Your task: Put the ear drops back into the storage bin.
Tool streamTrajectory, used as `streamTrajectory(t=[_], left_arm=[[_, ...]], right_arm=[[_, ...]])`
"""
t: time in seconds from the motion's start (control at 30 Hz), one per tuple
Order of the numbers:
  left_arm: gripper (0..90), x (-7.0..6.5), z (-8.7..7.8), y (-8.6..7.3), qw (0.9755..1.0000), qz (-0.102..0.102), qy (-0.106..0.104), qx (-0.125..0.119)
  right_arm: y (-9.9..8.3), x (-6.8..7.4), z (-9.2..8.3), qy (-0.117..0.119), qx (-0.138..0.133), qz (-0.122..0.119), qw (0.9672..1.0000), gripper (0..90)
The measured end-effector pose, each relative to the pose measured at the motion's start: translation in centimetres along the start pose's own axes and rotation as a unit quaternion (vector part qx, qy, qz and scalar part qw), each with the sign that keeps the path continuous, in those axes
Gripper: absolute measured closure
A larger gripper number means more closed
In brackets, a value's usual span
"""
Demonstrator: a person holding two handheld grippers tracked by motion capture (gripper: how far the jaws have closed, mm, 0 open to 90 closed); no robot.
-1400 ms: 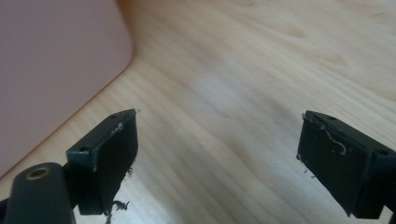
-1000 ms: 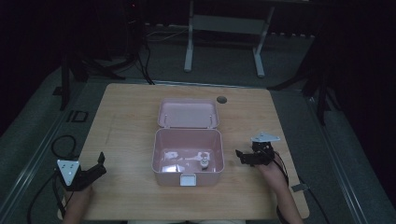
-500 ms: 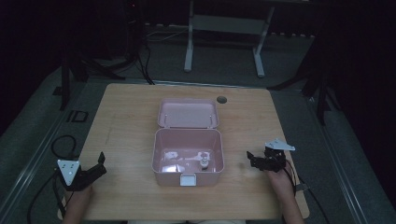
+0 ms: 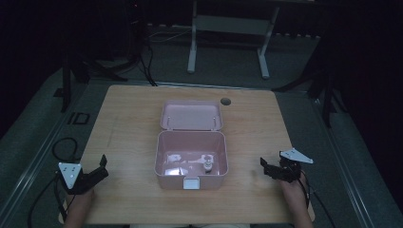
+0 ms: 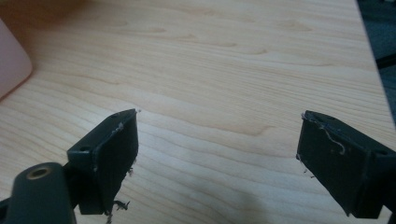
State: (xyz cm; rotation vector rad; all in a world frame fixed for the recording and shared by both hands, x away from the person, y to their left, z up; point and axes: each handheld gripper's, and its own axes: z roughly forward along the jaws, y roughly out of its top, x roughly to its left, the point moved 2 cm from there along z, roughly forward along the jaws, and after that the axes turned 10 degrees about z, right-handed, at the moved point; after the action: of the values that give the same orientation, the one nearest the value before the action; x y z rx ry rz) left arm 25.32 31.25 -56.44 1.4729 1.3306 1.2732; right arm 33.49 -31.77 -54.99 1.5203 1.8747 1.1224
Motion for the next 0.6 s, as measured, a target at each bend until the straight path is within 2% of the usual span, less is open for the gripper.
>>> streamTrajectory(t=[0.1, 0.27, 0.43, 0.6], left_arm=[[0.3, 0.0, 0.0, 0.0, 1.0000, 0.000, 0.000, 0.000], [0.3, 0.0, 0.0, 0.0, 1.0000, -0.001, 0.000, 0.000], [0.3, 0.0, 0.0, 0.0, 1.0000, -0.002, -0.001, 0.000], [0.3, 0.0, 0.0, 0.0, 1.0000, 0.000, -0.002, 0.000]], right_arm=[[-0.3, -0.2, -0.4, -0.003, -0.016, 0.006, 0.9998, 13.1], [-0.9, -0.9, -0.9, -0.022, -0.043, 0.018, 0.9987, 13.2], [-1.5, -1.6, -1.6, -0.033, -0.060, 0.030, 0.9972, 13.6], [-1.8, -2.2, -2.1, -0.029, -0.073, 0.046, 0.9958, 13.6]])
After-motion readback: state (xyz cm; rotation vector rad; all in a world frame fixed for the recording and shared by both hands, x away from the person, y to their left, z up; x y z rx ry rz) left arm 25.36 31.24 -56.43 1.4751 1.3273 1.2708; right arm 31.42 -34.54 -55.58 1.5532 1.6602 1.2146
